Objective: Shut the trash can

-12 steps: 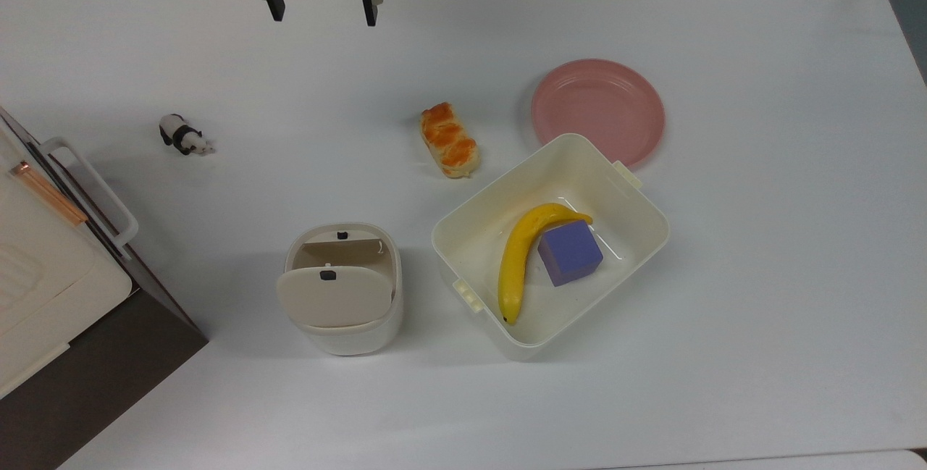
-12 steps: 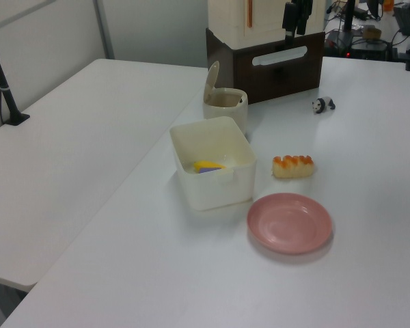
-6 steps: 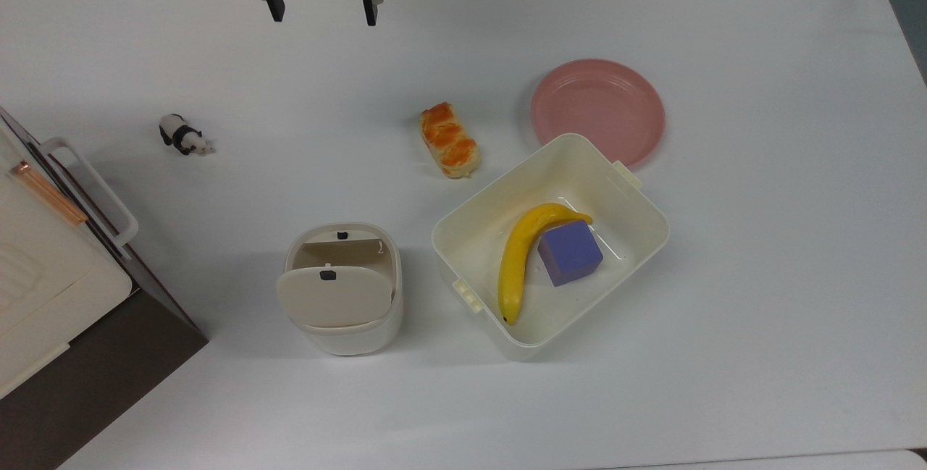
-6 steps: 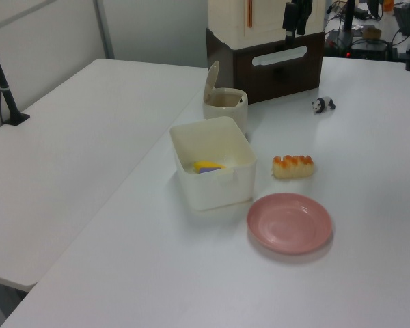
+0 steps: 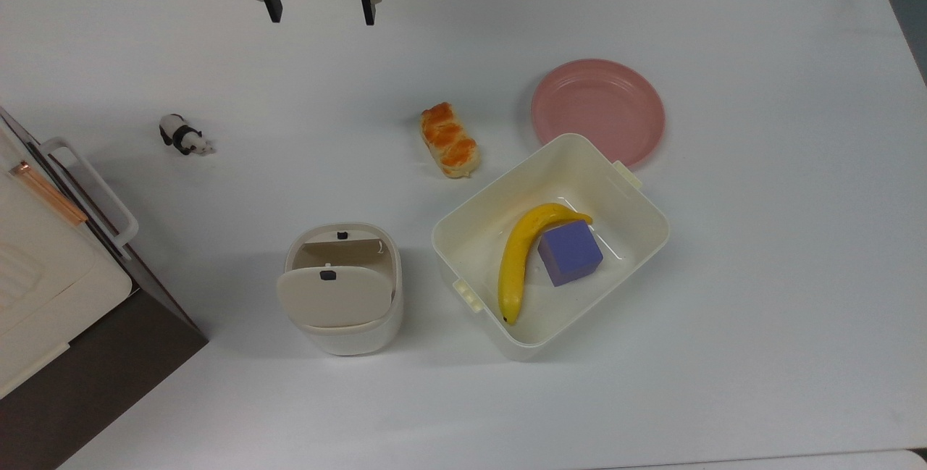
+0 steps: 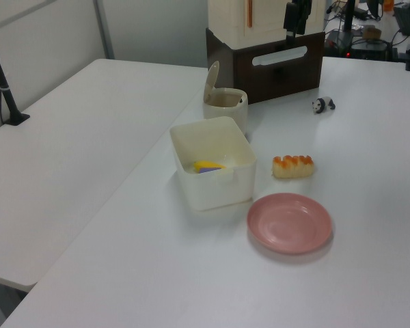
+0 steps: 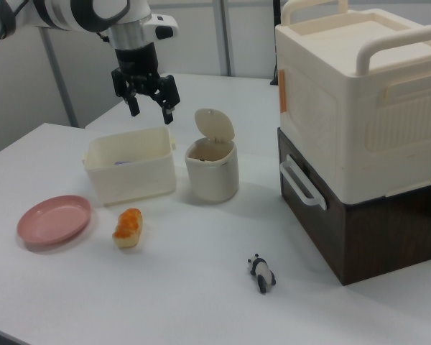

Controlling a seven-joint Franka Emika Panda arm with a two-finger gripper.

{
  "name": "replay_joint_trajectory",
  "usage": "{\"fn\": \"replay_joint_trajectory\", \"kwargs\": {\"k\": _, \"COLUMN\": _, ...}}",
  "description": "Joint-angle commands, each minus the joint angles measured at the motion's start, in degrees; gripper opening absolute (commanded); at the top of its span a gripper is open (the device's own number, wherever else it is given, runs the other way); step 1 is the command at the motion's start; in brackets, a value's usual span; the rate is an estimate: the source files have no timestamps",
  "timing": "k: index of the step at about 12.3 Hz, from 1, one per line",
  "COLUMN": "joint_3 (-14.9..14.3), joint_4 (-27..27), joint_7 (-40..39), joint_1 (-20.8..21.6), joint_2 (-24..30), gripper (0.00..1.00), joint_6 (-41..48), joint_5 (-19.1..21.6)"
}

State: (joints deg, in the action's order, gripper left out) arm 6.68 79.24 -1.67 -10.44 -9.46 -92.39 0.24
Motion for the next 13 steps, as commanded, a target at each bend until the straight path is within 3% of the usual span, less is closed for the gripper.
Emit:
{"fn": "replay_joint_trajectory", "kwargs": {"k": 1, "joint_3": -1.4, "joint_4": 2.59, "joint_7": -1.67, "joint_1": 1.12, "joint_2": 1.29, "gripper": 1.0, "joint_6": -1.82, "joint_5": -0.41}}
{"fn": "replay_joint_trajectory", "kwargs": {"k": 13, "joint_3": -1.32, "joint_4": 2.5, "joint_7": -3.08, "joint_1": 1.12, "joint_2": 0.67, "gripper": 1.0, "joint_6": -2.44, "joint_5": -0.41}}
